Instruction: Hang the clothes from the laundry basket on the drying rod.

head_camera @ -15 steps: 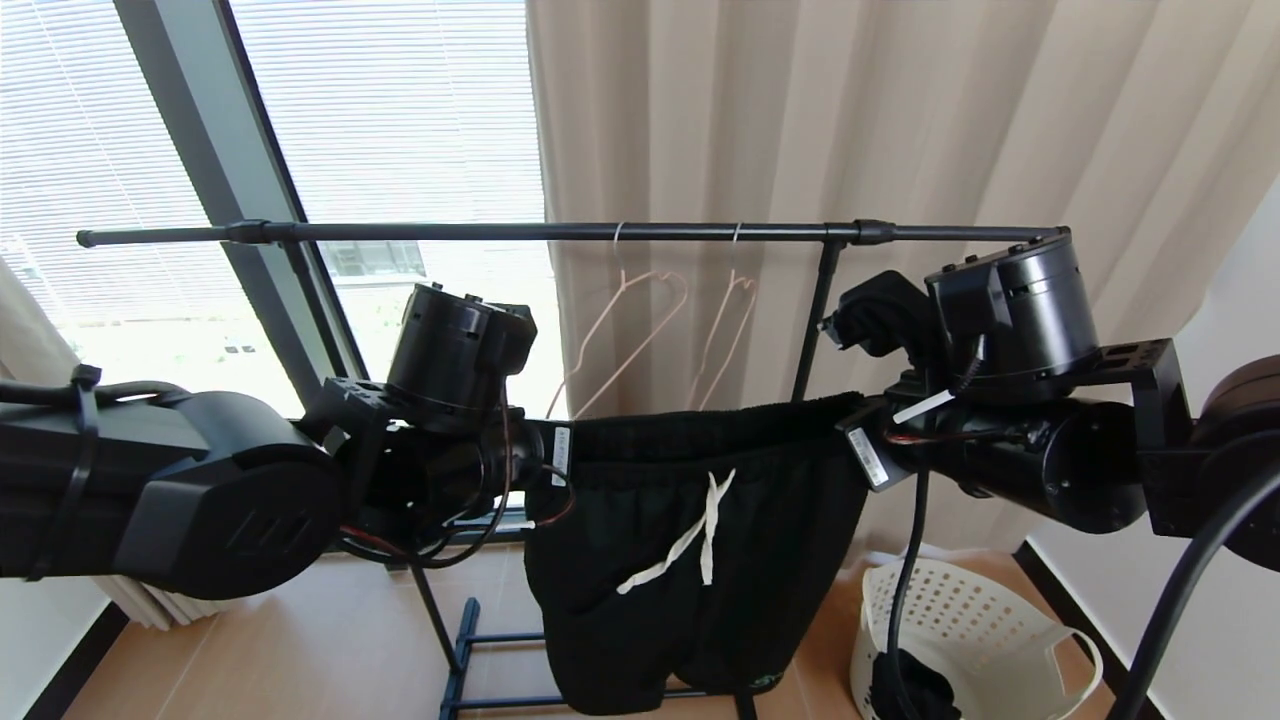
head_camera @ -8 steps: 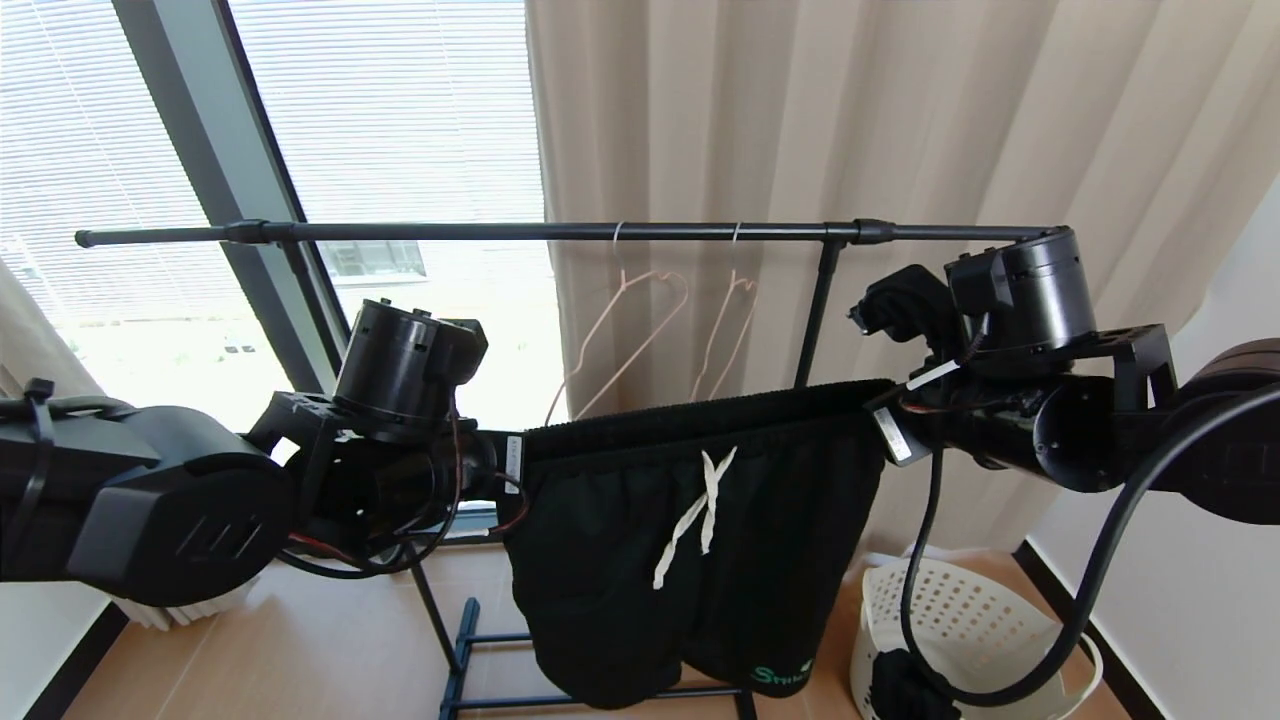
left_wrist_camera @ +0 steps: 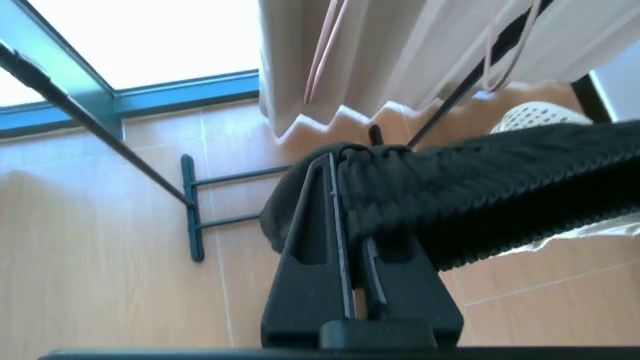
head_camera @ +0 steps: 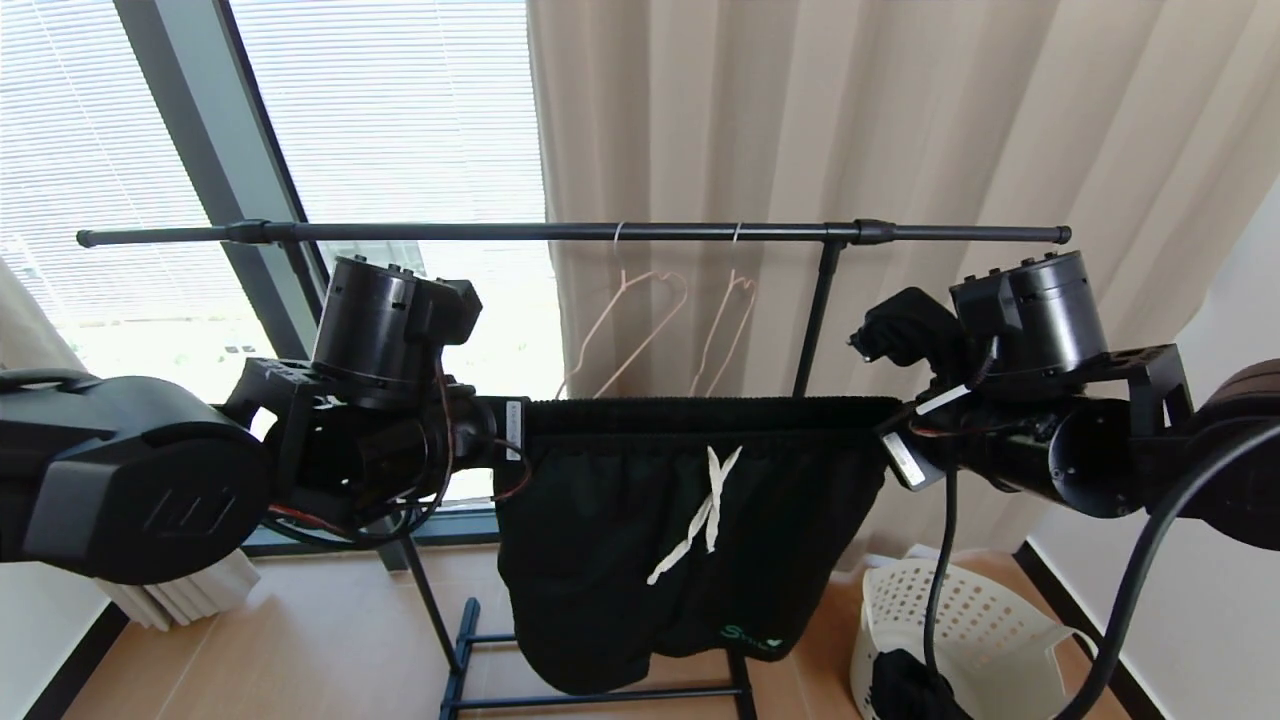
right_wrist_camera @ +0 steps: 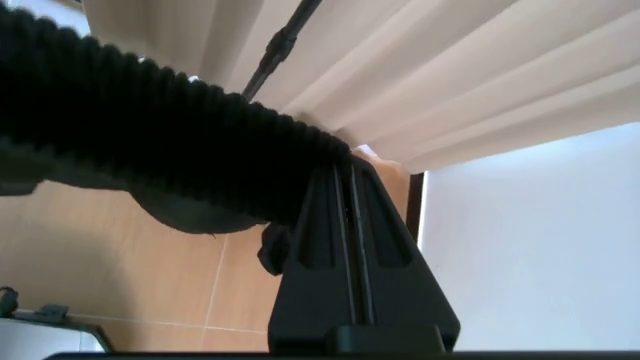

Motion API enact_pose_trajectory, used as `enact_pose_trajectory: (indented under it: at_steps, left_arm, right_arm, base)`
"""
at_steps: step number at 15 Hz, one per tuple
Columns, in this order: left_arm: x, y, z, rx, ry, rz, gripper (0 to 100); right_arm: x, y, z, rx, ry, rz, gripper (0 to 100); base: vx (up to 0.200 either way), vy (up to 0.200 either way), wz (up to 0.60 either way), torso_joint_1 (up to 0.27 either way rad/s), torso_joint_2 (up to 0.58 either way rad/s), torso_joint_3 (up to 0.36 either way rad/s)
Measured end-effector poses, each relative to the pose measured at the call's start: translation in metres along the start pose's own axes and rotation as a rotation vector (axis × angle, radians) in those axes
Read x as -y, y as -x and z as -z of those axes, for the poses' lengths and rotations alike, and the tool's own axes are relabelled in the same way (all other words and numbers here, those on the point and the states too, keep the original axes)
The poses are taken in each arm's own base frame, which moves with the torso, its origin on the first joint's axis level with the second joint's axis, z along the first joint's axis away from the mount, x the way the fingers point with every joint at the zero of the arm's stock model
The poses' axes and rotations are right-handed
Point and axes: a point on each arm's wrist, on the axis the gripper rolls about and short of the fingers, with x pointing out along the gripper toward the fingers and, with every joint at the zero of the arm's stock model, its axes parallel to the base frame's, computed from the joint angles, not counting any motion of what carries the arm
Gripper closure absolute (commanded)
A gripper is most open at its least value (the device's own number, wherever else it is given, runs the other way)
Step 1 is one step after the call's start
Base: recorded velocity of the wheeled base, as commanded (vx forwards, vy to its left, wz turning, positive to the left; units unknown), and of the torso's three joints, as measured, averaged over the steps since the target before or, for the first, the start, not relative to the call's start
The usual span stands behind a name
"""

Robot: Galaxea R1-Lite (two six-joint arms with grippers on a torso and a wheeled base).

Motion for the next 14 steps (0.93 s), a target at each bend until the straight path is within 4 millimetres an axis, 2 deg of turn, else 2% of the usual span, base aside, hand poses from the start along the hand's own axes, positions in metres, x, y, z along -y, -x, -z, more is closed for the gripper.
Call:
enact_pose_trajectory:
  at_steps: [4,6,10,14]
  left_arm:
    - [0.018,-0.008,-0.032,0.083,0.009,0.062,100]
    - [0.030,-0.016,-0.048,0.128,0.007,0.086,100]
    - [0.056,-0.028,-0.071,0.177,-0.005,0.131,100]
    - [0.073,-0.034,-0.083,0.192,-0.012,0.167,100]
  right_arm:
    - [-0.008,0.031,0.021,0.011,0.208,-0.061,100]
    - [-0.013,0.044,0.030,0.024,0.258,-0.097,100]
    - [-0.039,0.069,0.039,0.070,0.356,-0.197,100]
    - [-0.066,0.090,0.041,0.129,0.380,-0.295,100]
  base:
    - [0.000,0.000,0.00,0.000,0.00,0.000]
    - [0.000,0.000,0.00,0.000,0.00,0.000]
    - [0.000,0.000,0.00,0.000,0.00,0.000]
    - [0.000,0.000,0.00,0.000,0.00,0.000]
